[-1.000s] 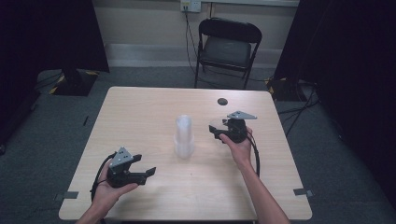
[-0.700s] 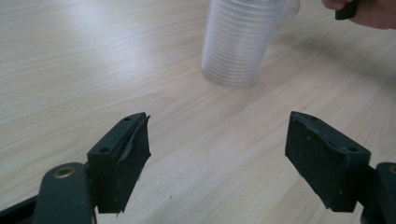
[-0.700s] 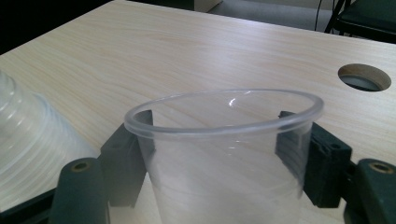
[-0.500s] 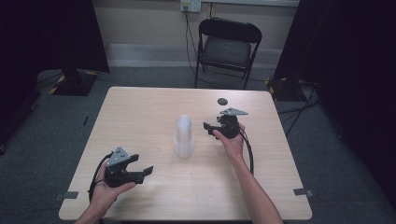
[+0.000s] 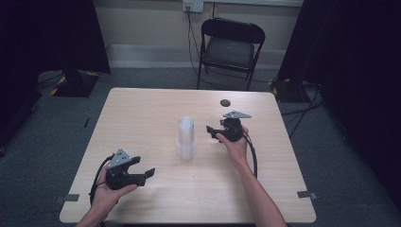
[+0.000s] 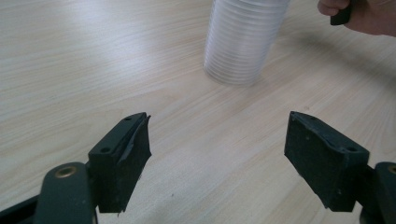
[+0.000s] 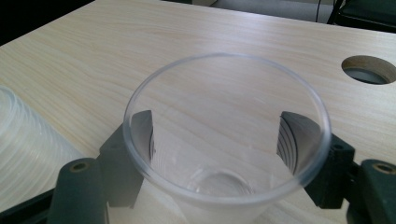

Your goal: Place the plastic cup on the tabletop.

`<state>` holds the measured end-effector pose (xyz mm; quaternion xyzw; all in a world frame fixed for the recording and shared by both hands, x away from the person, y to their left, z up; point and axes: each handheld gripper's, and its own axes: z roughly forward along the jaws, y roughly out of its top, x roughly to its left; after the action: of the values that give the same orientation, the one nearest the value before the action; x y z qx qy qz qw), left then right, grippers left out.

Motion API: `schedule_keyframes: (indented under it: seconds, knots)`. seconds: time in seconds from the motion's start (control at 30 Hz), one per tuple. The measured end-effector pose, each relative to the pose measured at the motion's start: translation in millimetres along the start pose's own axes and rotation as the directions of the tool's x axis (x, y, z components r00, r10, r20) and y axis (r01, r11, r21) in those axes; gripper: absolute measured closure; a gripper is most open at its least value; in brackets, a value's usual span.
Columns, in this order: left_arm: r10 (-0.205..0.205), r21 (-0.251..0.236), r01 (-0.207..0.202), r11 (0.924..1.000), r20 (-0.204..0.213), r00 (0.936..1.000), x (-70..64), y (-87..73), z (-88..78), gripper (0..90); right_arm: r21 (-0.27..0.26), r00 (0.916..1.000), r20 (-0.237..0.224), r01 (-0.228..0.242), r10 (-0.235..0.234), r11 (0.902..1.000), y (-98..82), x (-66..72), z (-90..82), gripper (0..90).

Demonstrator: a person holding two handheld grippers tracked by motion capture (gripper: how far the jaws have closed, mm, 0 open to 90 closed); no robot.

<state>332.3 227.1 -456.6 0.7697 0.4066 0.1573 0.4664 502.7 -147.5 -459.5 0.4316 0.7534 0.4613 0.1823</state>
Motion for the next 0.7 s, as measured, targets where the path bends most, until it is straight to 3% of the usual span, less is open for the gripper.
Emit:
schedule_keyframes:
  seconds: [0.7]
  knots:
    - [-0.010,-0.004,0.010,0.9999,-0.004,0.9999,0.2,-0.8,-1.7,22.4,0.041,0.9987,0.018,0.046,-0.047,0.9981,-10.2,1.4,-12.1,28.7]
